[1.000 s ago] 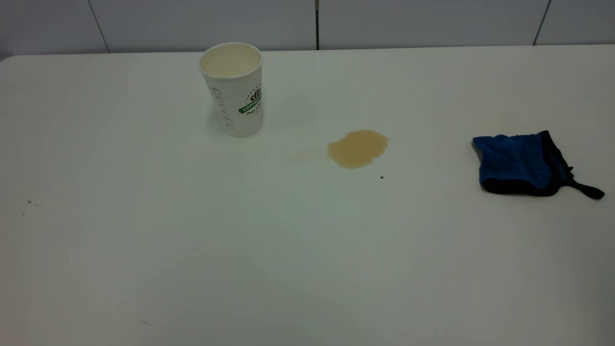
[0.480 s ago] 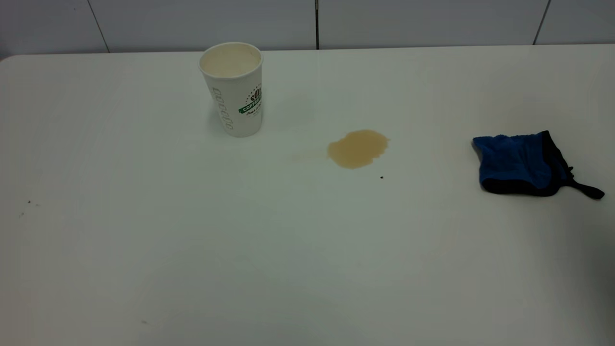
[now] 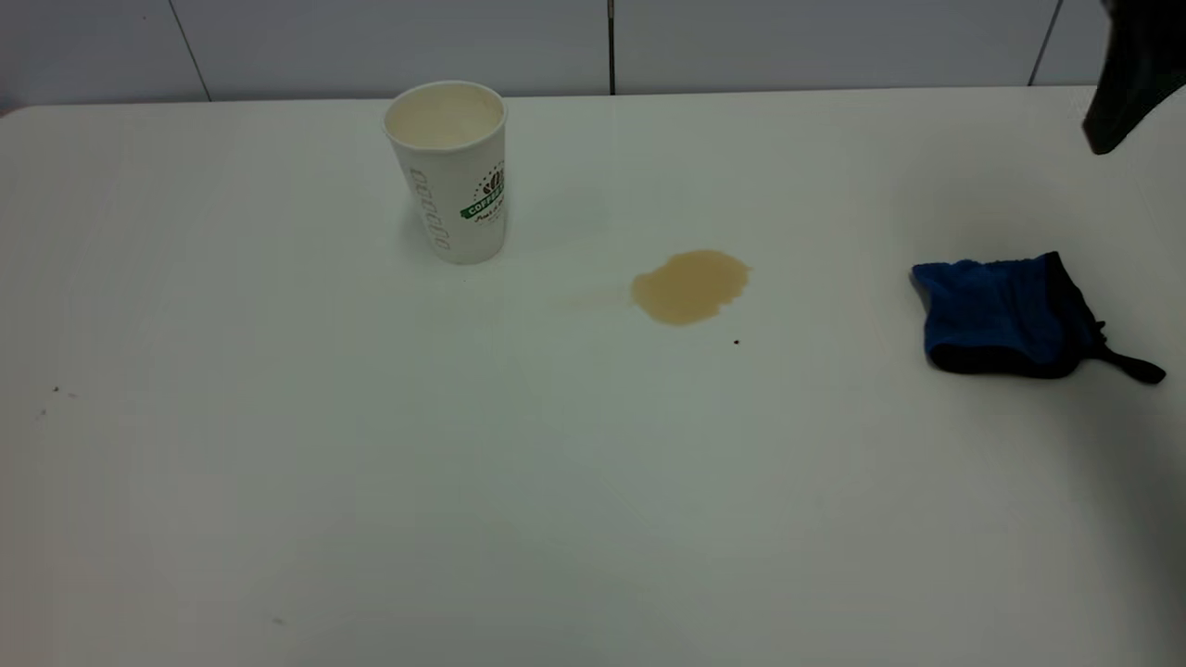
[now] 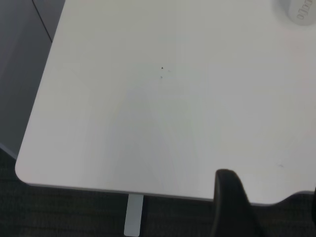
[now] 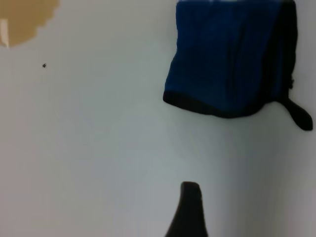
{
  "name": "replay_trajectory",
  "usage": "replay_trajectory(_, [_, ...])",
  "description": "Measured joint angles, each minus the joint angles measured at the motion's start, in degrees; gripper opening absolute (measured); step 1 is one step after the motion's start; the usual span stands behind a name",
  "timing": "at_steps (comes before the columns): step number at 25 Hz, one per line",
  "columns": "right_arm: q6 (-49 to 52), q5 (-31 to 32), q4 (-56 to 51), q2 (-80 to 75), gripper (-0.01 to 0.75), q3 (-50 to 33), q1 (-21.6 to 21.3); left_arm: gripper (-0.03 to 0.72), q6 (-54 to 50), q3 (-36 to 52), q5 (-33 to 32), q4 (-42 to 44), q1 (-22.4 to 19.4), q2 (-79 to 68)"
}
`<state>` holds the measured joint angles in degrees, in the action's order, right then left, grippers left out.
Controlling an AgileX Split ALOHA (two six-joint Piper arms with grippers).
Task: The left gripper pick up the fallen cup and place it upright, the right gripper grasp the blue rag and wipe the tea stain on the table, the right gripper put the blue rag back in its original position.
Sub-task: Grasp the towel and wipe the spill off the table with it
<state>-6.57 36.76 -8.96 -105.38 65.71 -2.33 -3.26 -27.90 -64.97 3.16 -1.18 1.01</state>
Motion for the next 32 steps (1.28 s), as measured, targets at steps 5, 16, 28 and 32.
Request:
replay_trajectory(5, [1.21,0.25,0.63,-12.07,0.716,9.38,0.64,0.427,0.00,0.00,0.00,0.00,0.00,0.00])
replay_trajectory(16, [1.12,2.77,2.97,-33.10,0.700,27.65,0.64,0.427,0.00,0.00,0.00,0.00,0.00,0.00])
replay_trajectory(28, [1.92,7.19,5.16,-43.41,0.614,37.56,0.64,0.427,0.00,0.00,0.00,0.11,0.00,0.00])
replay_trajectory(32, [1.92,7.43,4.66,-43.72,0.389,37.76,0.64,0.427,0.00,0.00,0.00,0.11,0.00,0.00])
